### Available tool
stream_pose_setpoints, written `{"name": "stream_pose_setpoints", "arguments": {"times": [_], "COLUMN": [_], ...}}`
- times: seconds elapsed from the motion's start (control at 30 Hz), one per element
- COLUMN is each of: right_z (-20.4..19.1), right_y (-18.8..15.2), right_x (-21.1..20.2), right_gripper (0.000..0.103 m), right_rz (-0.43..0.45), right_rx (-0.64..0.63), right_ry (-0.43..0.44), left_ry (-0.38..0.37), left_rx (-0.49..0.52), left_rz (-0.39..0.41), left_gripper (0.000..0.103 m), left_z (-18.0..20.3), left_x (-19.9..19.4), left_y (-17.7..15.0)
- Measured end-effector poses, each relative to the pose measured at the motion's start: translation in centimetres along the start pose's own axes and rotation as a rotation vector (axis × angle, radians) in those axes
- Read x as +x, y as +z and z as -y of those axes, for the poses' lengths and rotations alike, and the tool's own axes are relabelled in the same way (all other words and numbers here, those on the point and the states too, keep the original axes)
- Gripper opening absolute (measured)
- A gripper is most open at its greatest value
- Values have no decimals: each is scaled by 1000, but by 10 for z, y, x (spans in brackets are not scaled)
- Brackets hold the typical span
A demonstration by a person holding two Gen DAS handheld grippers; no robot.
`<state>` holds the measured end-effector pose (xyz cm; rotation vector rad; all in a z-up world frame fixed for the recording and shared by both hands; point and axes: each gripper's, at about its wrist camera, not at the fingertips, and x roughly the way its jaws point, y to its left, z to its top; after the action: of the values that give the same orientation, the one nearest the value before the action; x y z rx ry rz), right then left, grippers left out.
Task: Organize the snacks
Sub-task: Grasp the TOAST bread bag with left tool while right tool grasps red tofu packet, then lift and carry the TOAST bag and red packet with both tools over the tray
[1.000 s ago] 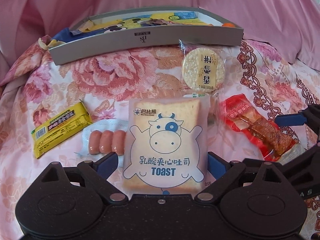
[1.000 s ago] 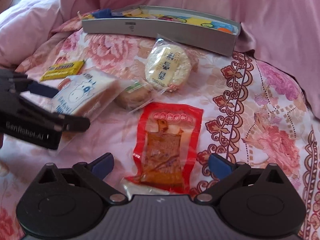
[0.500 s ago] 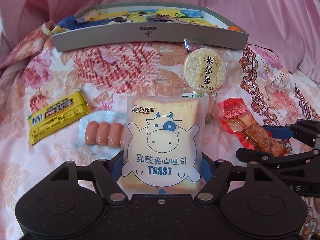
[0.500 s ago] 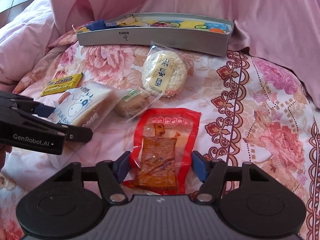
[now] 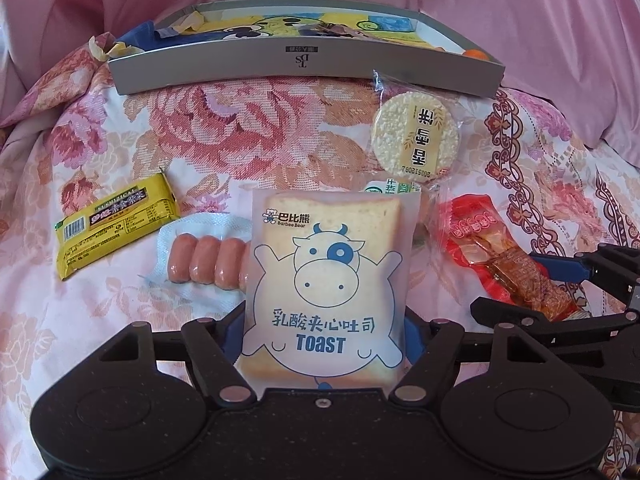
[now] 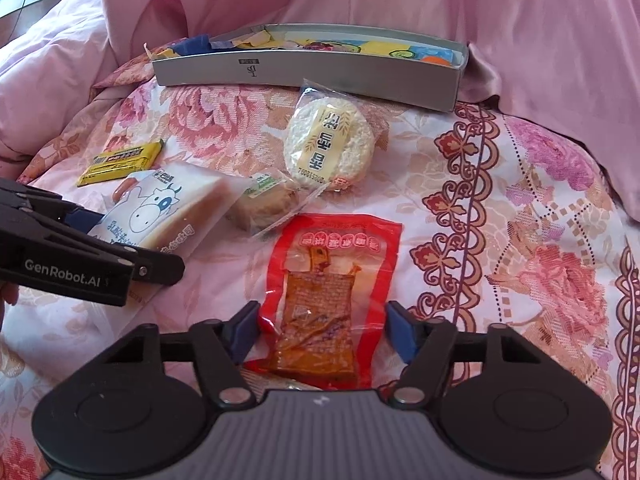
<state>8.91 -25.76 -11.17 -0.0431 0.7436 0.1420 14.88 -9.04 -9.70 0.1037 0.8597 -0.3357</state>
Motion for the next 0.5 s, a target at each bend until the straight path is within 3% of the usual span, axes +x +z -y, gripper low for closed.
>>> {"name": "stream_pose_setpoints", "arguments": {"times": [0.17,0.5], "right_z": [-6,-30], "right_y": [0,-5], "right_x": [-2,-11], "right_gripper": [62,55], "right_rz": [5,50], "right_rx": [-41,-260], "right_ry": [-8,-102], "left_ry": [-3,-28], "left_rx": [-25,-104], "left_rz": [-6,-43], "left_gripper": [71,69], "left_z": [-2,-2], "left_x": [-4,-16], "left_y": [-1,-7]}}
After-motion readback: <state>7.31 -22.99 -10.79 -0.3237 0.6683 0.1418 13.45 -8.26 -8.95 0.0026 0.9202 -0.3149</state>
